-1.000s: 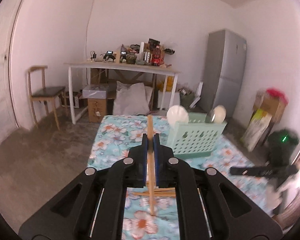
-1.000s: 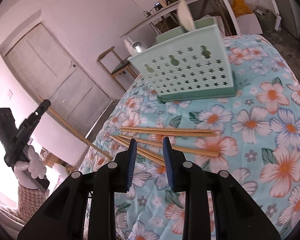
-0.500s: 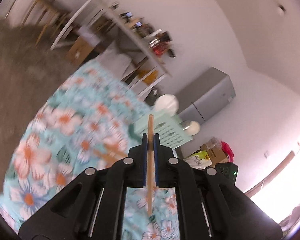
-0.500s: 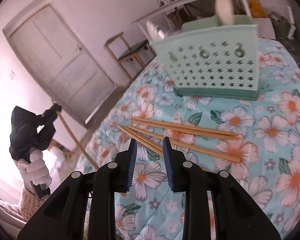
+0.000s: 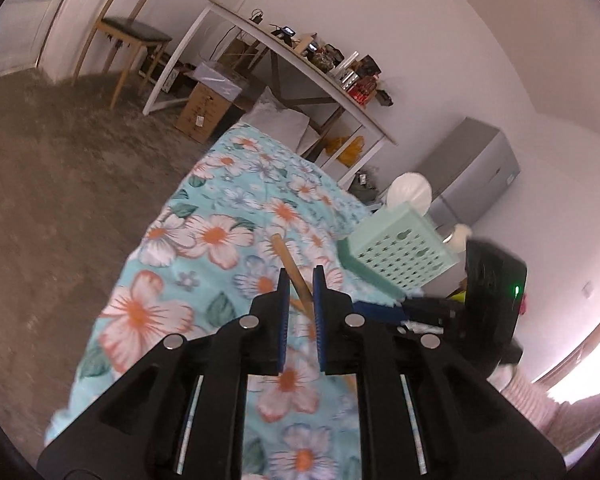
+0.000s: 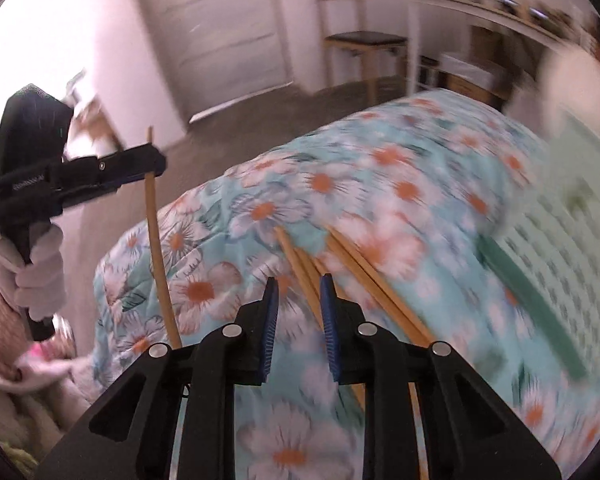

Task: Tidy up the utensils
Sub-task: 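Hold the chopstick up with the left tool while the right tool grasps another chopstick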

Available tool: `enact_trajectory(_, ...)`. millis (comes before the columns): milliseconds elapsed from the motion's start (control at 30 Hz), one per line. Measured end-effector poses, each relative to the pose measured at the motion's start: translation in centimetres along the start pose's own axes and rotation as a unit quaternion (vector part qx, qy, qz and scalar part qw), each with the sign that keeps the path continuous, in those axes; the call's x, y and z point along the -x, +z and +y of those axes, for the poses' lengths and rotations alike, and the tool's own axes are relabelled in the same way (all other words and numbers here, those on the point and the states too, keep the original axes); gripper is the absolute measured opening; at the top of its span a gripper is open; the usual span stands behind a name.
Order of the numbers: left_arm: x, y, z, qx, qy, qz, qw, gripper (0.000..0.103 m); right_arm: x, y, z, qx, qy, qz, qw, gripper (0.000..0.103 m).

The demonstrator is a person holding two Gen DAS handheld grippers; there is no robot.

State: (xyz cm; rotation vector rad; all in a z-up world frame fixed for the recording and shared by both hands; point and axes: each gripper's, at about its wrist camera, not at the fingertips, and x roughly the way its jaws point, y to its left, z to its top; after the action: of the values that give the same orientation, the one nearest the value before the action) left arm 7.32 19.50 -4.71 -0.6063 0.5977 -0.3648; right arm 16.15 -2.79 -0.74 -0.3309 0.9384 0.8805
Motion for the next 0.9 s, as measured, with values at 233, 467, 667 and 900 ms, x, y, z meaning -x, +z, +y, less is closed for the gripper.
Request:
enact_trajectory(233,-0.2,-0.2,0.5,-0.025,0.009,0.001,0.9996,0.013,-3.9,2.9,2.0,0.094,-0.025,0.057,0.994,0.02)
enact_trajectory(467,-0.4,-0.4,1.1,-0.031,0.007,0.002,0.9995,0.013,-6.1,3.8,3.3,0.129,-0.044,0.084,0.987,0.009)
enact_trajectory(667,-0.1,-0.4,1.2,-0.031,-0.01,-0.002,0.9995,0.013,-2.0,5.4,3.9,0.112,-0.095,0.028,0.989,0.007)
enact_trajectory(900,0.2,-0.2,1.2,-0.034,-0.032,-0.006,0.9989,0.013,8.2,7.5,2.1,-0.001,-0.158,-0.107,0.982,0.007)
